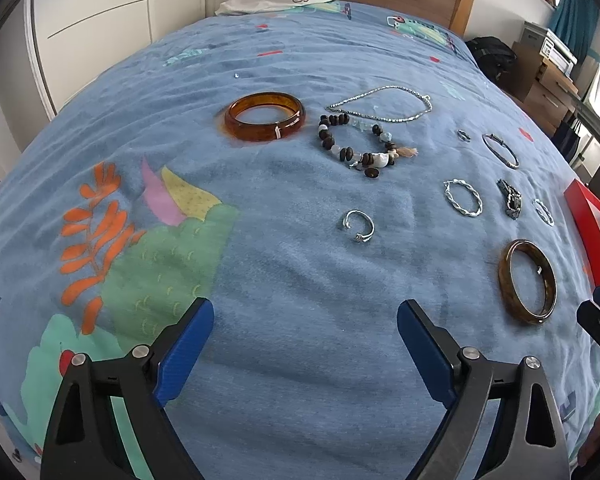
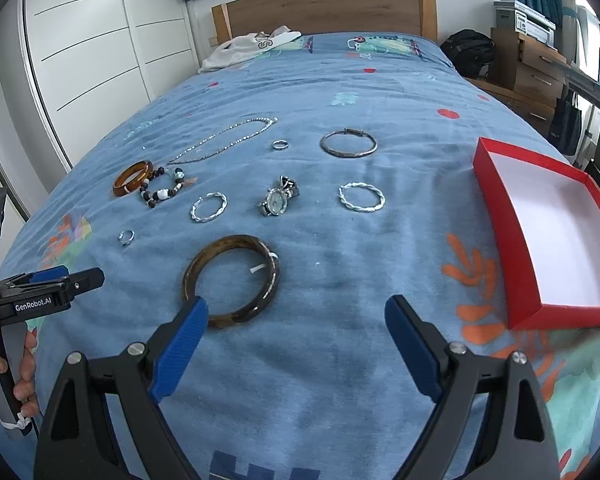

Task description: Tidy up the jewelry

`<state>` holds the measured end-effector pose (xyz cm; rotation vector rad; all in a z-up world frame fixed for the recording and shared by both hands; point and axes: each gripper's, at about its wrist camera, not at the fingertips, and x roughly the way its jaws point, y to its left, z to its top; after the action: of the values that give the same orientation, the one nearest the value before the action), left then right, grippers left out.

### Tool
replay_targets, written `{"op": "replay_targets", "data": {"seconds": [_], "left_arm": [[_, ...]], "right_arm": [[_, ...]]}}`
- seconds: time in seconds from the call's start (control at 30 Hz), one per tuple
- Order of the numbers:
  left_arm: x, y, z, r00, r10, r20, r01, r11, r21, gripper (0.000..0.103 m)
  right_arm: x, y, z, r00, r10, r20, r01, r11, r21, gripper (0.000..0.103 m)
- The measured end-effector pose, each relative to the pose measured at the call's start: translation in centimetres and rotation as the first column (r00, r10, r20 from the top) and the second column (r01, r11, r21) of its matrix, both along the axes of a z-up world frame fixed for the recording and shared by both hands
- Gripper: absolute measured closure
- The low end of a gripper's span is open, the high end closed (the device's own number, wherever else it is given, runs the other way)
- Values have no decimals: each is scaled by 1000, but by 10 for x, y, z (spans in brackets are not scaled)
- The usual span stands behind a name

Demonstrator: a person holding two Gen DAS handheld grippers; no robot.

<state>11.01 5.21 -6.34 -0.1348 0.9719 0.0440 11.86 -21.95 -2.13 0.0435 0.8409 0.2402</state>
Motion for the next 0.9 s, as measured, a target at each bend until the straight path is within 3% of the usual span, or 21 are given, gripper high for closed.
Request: {"op": "replay_targets", "data": {"seconds": [0.77,0.9], "left_arm": [[32,0,-5,997,-63,37,64,998,-26,16],[43,-3,-8,996,-78,43,79,997,-23,20]], "right_arm": [[11,36,-22,991,135,-12,-136,990,-47,13],[20,40,-27,989,145,-13,-146,989,-38,13]]}}
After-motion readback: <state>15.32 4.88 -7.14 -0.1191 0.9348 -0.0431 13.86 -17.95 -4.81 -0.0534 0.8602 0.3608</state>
